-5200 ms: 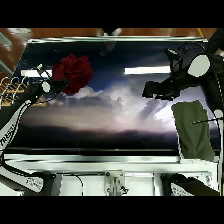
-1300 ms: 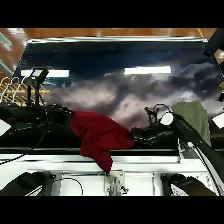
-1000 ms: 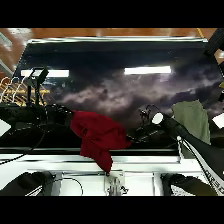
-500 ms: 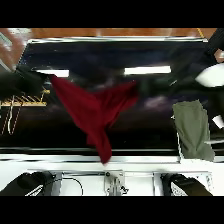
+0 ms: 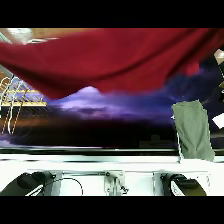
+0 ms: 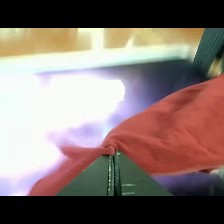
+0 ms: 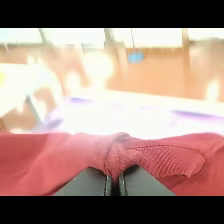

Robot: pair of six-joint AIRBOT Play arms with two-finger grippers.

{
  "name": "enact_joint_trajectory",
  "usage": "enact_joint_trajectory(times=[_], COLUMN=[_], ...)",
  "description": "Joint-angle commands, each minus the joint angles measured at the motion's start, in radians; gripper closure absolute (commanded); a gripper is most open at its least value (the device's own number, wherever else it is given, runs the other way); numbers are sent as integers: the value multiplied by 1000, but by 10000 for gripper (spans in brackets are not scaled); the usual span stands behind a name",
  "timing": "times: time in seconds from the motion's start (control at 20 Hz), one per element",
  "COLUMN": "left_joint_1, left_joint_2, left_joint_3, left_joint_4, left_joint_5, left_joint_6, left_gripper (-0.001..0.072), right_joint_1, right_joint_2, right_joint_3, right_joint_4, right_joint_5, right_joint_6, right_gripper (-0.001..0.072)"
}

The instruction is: Fold the shirts.

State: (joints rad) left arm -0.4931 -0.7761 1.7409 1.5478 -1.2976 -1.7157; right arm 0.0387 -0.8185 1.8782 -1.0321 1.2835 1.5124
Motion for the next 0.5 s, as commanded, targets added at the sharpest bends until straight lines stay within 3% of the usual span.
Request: enact_joint_trajectory(times=[0.0,0.15,0.25,0.35,0.45], left_joint_1=[0,0,1,0,0], left_joint_2=[-1,-10,-26,-46,-34], left_joint_3=[-41,-51,-51,-51,-50], left_joint_4=[-11,-10,38,89,94], left_joint_5=[-88,62,90,61,32], left_joint_6=[2,3,2,3,66], left_gripper=[680,680,680,680,680], right_joint_1=[-5,-5,-5,-3,-3], right_joint_2=[12,9,-12,-41,-58], right_joint_3=[24,24,24,24,24], right_joint_4=[-58,-147,-192,-184,-166], right_joint_5=[212,37,-95,-77,76], right_joint_6=[21,17,18,33,32], right_gripper=[639,639,639,639,639])
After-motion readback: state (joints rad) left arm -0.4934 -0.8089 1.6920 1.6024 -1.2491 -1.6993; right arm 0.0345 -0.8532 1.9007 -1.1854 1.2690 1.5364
